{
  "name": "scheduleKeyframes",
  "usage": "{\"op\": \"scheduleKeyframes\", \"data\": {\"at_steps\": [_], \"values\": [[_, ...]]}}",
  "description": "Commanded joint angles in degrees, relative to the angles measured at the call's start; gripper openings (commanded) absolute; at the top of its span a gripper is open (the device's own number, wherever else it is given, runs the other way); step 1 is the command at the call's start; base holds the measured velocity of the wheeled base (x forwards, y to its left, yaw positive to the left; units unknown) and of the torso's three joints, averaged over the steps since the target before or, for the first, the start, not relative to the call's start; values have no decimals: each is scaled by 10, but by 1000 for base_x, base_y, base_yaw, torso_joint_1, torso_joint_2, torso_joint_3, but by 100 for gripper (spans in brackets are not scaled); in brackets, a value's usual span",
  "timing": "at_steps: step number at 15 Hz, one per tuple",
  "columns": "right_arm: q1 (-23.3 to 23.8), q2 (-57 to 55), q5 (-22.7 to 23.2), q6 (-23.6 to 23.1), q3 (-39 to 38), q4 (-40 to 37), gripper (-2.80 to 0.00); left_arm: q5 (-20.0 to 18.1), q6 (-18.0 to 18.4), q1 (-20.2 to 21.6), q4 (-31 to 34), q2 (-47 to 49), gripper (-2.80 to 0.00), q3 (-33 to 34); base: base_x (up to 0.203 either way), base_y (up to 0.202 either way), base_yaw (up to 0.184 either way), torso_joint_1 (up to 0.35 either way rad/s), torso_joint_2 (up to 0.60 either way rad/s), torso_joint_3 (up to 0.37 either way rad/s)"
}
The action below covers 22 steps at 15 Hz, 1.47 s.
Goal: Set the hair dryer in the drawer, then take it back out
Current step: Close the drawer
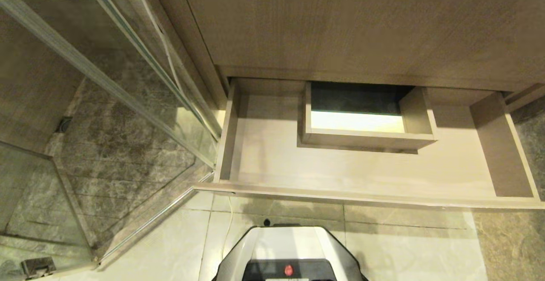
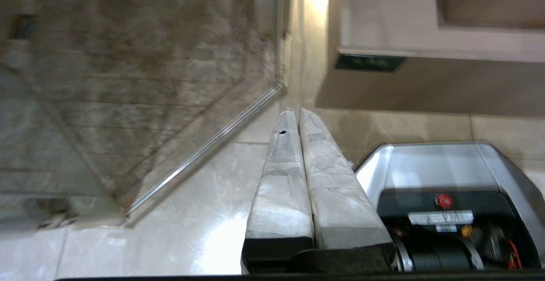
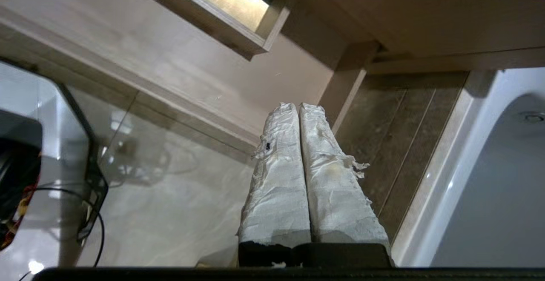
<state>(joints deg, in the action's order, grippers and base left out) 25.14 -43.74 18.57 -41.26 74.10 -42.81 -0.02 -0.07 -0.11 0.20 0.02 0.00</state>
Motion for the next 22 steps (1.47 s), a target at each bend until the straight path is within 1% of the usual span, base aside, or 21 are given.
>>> {"op": "scheduleKeyframes", "data": {"at_steps": [1, 13, 16, 17, 18, 19, 21, 22], "values": [[0, -1, 2, -3, -23, -3, -280, 0, 0, 0, 0, 0, -280, 1, 0, 0, 0, 7, 374, 329], [0, -5, -1, -9, -36, -6, -280, 0, 0, 0, 0, 0, -280, 1, 0, 0, 0, -26, 385, 362], [6, -18, -9, 24, -49, -23, -280, 0, 0, 0, 0, 0, -280, 1, 0, 0, 0, 90, 206, 321], [8, -32, -30, 26, -57, -43, -280, 0, 0, 0, 0, 0, -280, 1, 0, 0, 0, 85, 114, 205], [9, -55, -70, 27, -67, -75, -280, 0, 0, 0, 0, 0, -280, 1, 0, 0, 0, 71, 46, 120], [12, -78, -128, 28, -89, -105, -280, 0, 0, 0, 0, 0, -280, 1, 0, 0, 0, 114, 51, 110], [28, -132, -214, 30, -129, -113, -280, 0, 0, 0, 0, 0, -280, 0, 0, 0, 0, 61, 34, 89], [36, -156, -240, 31, -144, -104, -280, 0, 0, 0, 0, 0, -280, 1, 0, 0, 0, 46, 23, 40]]}}
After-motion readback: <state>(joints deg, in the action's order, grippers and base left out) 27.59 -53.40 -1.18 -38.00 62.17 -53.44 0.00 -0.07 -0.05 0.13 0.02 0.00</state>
